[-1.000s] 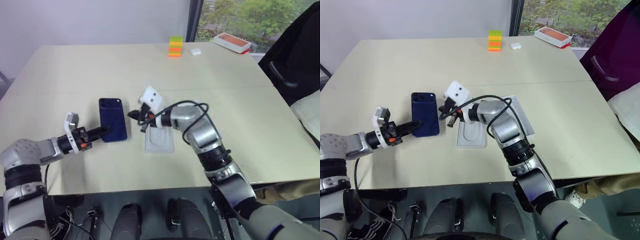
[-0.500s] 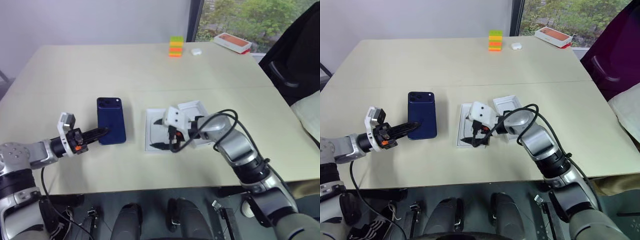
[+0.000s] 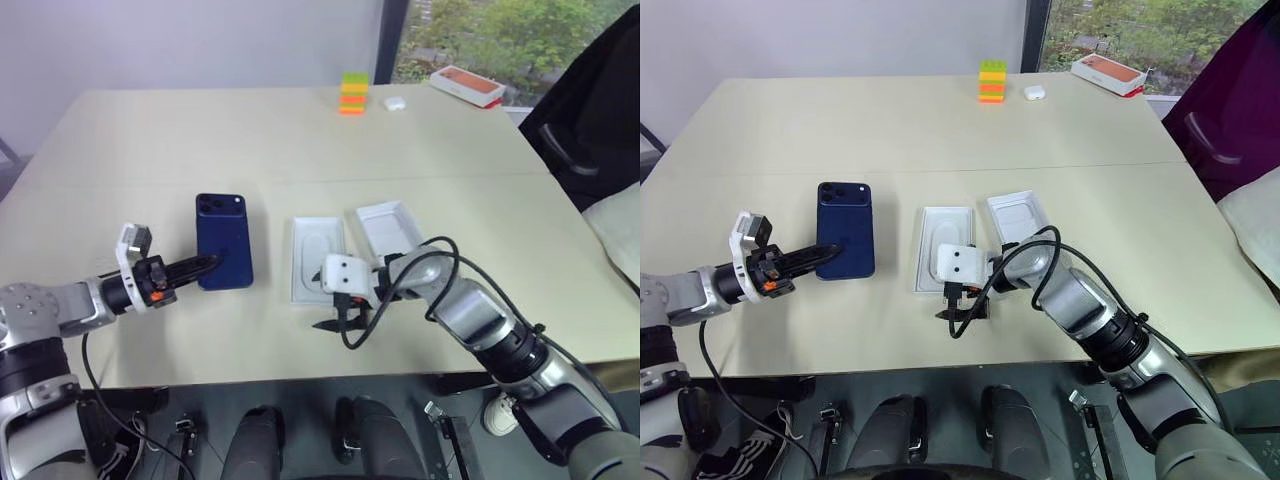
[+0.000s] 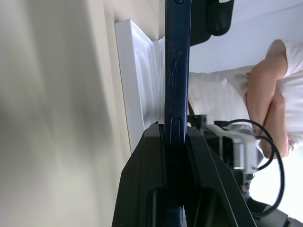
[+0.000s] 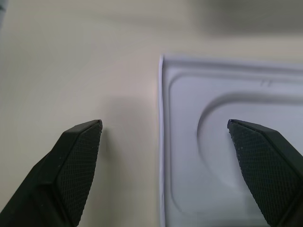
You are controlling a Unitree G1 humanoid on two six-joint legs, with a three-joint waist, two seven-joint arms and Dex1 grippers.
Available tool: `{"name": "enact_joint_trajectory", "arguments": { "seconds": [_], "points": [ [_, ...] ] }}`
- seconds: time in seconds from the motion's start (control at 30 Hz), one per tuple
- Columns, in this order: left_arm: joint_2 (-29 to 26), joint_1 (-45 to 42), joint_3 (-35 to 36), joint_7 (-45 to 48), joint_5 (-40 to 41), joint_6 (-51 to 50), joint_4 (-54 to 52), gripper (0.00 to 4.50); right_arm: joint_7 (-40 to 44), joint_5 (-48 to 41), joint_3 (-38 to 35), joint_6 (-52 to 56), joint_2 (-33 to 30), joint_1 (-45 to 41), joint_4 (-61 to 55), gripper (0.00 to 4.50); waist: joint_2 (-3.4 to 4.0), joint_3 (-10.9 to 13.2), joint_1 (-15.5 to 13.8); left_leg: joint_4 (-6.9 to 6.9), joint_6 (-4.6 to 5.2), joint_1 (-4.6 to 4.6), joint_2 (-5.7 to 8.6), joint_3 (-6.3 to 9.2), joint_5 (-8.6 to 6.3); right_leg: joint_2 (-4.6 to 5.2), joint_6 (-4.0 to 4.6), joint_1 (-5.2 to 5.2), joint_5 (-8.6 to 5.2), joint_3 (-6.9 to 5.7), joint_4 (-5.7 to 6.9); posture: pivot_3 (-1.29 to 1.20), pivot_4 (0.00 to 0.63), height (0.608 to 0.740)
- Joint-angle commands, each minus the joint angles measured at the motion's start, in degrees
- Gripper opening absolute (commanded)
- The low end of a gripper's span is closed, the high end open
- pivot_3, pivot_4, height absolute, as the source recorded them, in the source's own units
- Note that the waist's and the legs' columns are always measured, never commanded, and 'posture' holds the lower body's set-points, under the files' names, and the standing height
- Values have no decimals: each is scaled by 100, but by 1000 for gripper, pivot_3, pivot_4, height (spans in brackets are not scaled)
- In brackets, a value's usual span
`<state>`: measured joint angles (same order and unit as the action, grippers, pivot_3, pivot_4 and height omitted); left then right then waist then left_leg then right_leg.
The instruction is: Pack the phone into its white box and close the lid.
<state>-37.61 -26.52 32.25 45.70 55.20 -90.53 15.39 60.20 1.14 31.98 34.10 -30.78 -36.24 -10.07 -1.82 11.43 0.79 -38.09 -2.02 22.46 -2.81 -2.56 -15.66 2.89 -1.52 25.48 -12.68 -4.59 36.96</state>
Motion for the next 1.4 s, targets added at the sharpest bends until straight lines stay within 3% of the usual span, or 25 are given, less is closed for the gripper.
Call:
{"name": "enact_joint_trajectory", "arguments": {
  "seconds": [0.03,0.2,0.27,0.3,0.37,0.4,0.67,0.9,1.17,1.33,1.37,1.4],
  "points": [
    [-103,-104,47,85,169,78,-153,125,-28,144,57,36,-11,-74,35,3914,0,0,-1,0,0,0,0,0,0,0,0,0,0,0,0,0,150,740],
    [-105,-88,56,75,178,67,-184,125,71,183,116,-69,-67,-63,2,1741,0,0,0,-1,0,-1,0,1,0,-1,-1,-1,0,0,0,0,150,740],
    [-111,-97,63,73,172,75,-167,125,100,168,104,-69,-44,-51,17,1741,-1,-1,-1,-1,0,-1,0,1,0,-1,-1,-1,0,0,0,0,150,740],
    [-113,-98,59,74,168,82,-166,125,93,187,107,-80,-32,-50,42,1021,-1,-1,0,-1,0,-1,0,1,0,-1,-1,-1,0,0,0,0,150,740],
    [-109,-99,50,74,167,83,-168,125,58,242,120,-118,-12,-44,88,449,-8,-5,10,-1,0,-3,0,0,0,0,0,-3,0,0,0,0,150,740],
    [-105,-100,46,74,168,81,-169,125,41,269,126,-142,-2,-39,107,394,-7,-5,13,-1,0,-5,-1,0,0,-1,0,-4,0,1,0,0,150,740],
    [-126,-139,46,85,166,74,-120,125,-23,204,70,-99,200,3,2,394,-8,-5,18,-1,0,-5,-2,1,0,-3,0,-3,0,1,1,0,150,740],
    [-109,-358,74,26,169,95,-27,125,-358,272,465,534,918,35,-199,394,-9,-4,31,0,-1,-5,-6,5,1,-9,2,-2,1,1,3,0,150,740],
    [104,-512,107,-185,282,-39,-237,125,-501,-23,146,1166,1211,-34,-188,394,-10,-5,10,-1,-1,-5,-1,6,1,0,1,-4,1,2,2,0,150,740],
    [120,-481,84,-192,278,-73,-209,125,-516,27,214,1025,1078,-36,-253,2901,-8,-4,14,-1,-1,-3,-2,6,1,-3,2,-2,1,1,3,0,150,740],
    [127,-475,70,-188,283,-81,-222,125,-482,17,210,988,1022,-49,-281,3282,-9,-4,11,-1,-1,-3,-2,6,1,-2,1,-2,1,2,2,0,150,740],
    [150,-473,55,-200,279,-77,-241,125,-445,-33,160,977,985,-60,-313,3282,-9,-3,11,-1,-1,-3,-1,6,1,-1,1,-2,1,1,2,0,150,740]
  ]
}}
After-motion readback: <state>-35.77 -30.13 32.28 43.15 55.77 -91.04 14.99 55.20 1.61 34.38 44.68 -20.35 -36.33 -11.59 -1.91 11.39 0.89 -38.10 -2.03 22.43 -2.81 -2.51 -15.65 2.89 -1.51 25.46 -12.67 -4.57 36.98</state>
